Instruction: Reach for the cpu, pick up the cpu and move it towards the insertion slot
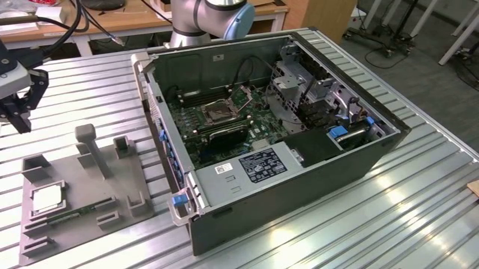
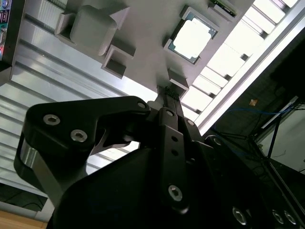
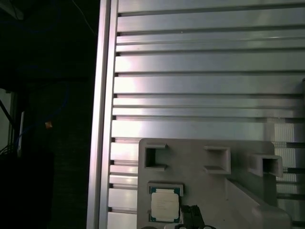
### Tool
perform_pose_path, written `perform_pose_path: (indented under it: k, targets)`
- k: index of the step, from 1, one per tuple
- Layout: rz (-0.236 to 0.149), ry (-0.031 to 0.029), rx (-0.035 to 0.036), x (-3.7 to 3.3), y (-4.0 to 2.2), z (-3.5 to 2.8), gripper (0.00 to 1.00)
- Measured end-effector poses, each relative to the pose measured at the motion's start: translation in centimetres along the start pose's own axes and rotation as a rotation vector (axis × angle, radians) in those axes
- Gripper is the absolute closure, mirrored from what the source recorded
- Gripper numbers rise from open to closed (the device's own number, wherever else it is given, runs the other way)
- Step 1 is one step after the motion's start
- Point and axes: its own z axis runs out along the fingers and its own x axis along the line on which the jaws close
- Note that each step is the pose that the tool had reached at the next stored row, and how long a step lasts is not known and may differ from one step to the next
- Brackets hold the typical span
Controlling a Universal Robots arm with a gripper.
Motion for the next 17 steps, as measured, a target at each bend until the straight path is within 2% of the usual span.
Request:
perform_pose_path:
  k: [17]
  targets:
    - [0.000,-0.0001,-0.0001,0.05,-0.01,0.36,0.89]
